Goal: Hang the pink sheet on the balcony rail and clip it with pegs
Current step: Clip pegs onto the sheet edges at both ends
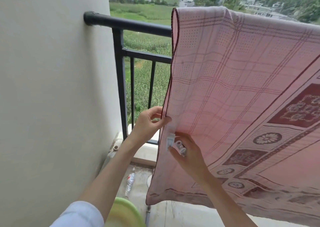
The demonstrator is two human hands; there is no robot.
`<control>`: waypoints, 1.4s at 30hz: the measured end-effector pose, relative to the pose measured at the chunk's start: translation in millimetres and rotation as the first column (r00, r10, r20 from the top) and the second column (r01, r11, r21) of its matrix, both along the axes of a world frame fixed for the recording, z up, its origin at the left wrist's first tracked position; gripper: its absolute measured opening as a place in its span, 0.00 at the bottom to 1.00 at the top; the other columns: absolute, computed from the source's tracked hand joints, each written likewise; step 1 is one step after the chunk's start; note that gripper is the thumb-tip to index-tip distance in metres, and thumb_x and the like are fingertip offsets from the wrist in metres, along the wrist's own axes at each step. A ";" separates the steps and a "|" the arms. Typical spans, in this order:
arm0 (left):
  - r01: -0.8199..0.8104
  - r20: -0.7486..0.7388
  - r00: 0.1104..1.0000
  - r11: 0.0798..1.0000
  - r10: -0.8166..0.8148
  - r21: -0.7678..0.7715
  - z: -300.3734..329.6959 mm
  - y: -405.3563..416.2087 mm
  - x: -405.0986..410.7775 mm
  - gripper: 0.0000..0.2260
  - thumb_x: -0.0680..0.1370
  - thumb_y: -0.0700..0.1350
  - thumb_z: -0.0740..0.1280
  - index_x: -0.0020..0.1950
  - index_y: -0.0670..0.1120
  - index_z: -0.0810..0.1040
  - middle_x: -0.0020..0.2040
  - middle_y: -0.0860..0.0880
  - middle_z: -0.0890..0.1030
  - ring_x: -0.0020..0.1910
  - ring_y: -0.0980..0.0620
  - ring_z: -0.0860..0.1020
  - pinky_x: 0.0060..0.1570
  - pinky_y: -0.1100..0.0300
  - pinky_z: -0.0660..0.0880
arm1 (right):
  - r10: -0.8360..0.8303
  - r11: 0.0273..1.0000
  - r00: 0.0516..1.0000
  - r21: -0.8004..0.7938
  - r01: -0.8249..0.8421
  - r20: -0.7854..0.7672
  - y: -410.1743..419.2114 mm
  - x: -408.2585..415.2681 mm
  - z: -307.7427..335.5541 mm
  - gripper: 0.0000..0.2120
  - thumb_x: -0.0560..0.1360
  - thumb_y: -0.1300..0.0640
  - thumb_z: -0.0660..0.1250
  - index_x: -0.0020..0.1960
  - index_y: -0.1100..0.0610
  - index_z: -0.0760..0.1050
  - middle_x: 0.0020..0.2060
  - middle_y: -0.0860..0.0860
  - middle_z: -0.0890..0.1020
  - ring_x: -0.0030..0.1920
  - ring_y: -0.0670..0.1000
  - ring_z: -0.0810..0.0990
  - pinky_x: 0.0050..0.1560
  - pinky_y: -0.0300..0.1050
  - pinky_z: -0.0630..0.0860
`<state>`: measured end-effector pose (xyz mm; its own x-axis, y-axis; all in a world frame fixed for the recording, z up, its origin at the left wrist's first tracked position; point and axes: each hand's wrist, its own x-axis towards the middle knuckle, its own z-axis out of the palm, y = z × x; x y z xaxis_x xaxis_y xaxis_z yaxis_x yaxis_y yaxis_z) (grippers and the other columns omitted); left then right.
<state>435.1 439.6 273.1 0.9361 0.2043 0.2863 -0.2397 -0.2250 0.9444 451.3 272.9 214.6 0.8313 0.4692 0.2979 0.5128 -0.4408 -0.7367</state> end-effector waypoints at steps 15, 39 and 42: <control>-0.073 0.014 0.997 0.995 0.072 0.066 -10.5 -158.0 35.8 0.03 0.72 0.42 0.71 0.44 0.46 0.82 0.39 0.48 0.84 0.40 0.52 0.81 0.45 0.57 0.80 | -0.174 0.973 0.967 0.116 0.198 -0.188 -164.9 21.9 -3.1 0.10 0.71 0.59 0.71 0.45 0.48 0.72 0.37 0.42 0.79 0.36 0.37 0.77 0.34 0.29 0.70; -0.043 -0.207 0.978 0.999 0.040 -0.008 -1.5 -425.1 4.6 0.13 0.68 0.51 0.70 0.42 0.40 0.79 0.41 0.42 0.82 0.39 0.51 0.80 0.43 0.55 0.79 | 0.463 0.554 0.453 0.648 0.523 -0.762 -389.5 -19.7 -11.6 0.13 0.66 0.61 0.74 0.47 0.65 0.75 0.30 0.53 0.77 0.29 0.46 0.75 0.28 0.36 0.73; -0.037 -0.249 0.967 0.998 0.047 0.044 0.8 -452.2 5.8 0.14 0.68 0.53 0.70 0.41 0.42 0.79 0.40 0.45 0.82 0.38 0.54 0.79 0.41 0.61 0.78 | 0.532 0.500 0.403 0.660 0.561 -0.745 -417.0 -26.3 -21.2 0.15 0.65 0.60 0.68 0.50 0.65 0.75 0.35 0.56 0.75 0.30 0.46 0.74 0.28 0.37 0.73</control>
